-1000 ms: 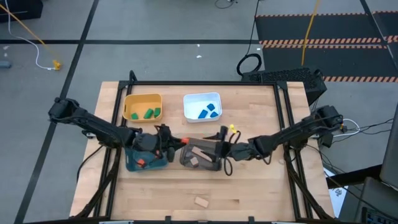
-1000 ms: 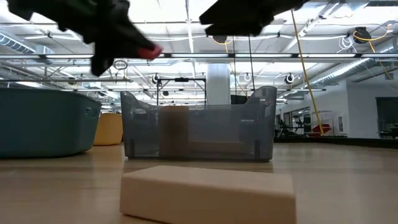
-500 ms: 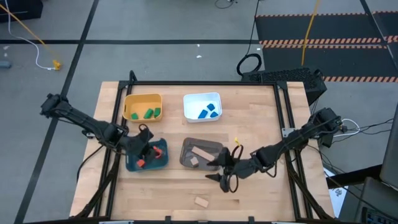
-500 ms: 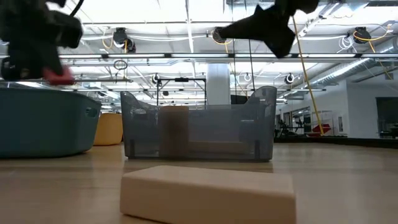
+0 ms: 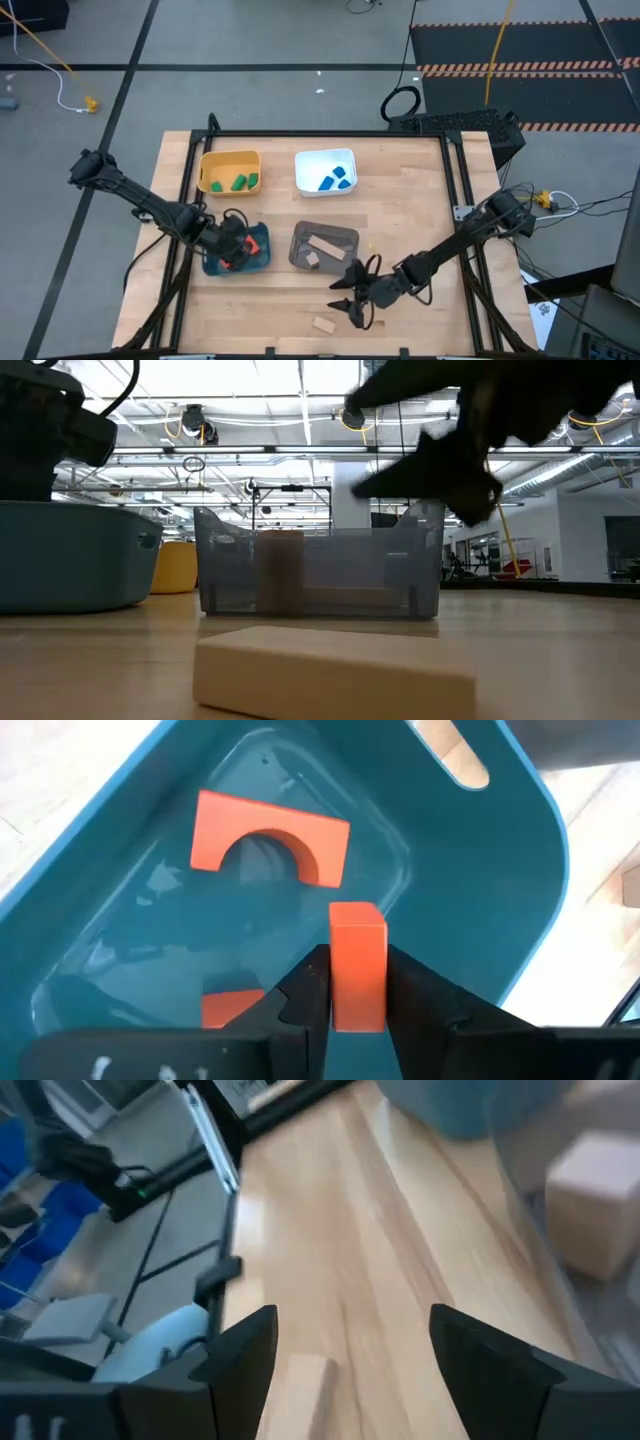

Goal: Sort & place blocks by color
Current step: Put the orange block into the blue bin

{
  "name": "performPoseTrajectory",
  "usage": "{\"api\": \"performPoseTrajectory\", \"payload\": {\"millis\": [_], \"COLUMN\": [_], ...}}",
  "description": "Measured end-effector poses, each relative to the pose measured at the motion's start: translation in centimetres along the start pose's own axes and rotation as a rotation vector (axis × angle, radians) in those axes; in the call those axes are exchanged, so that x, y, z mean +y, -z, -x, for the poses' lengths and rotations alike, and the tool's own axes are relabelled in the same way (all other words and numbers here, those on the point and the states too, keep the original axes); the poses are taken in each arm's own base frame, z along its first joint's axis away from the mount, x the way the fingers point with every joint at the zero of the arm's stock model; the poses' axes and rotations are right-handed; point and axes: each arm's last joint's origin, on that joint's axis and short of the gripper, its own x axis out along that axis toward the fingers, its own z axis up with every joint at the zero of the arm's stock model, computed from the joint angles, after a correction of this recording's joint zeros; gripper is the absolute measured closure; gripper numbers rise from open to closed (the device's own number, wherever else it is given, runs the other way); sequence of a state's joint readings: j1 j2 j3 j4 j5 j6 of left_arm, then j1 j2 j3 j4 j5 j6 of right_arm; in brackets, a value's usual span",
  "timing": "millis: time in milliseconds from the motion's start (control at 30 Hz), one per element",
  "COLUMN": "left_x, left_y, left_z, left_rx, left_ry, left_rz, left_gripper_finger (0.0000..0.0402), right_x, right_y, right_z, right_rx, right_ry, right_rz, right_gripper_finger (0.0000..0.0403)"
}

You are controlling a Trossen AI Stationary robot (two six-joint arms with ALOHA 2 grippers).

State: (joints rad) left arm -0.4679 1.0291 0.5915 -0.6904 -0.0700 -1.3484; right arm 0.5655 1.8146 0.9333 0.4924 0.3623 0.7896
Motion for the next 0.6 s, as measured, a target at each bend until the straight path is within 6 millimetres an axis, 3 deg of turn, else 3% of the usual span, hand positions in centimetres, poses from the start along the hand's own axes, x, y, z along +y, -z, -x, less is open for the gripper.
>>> {"api": "performPoseTrajectory", "payload": {"millis": [200,400,600], "left_x": [0.0,0.0,-0.1], "left_y": [0.0,0.0,0.0], "left_z": [0.0,0.0,0.0], "left_rx": [0.007,0.007,0.009], "left_ry": [0.002,0.006,0.016], "left_rz": [0.027,0.035,-0.062], "left_gripper_finger": [0.0258,0.0185,0.0132], "right_x": [-1.0,0.3,1.6], "right_y": [2.2,2.7,3.6], "right_z": [-1.5,-1.4,-0.6], "right_rx": [0.032,-0.011,-0.03], "right_ry": [0.03,-0.054,-0.095], "right_rz": [-0.087,-0.075,-0.037], "right_gripper_finger": [0.0152,0.0151,0.0152]}}
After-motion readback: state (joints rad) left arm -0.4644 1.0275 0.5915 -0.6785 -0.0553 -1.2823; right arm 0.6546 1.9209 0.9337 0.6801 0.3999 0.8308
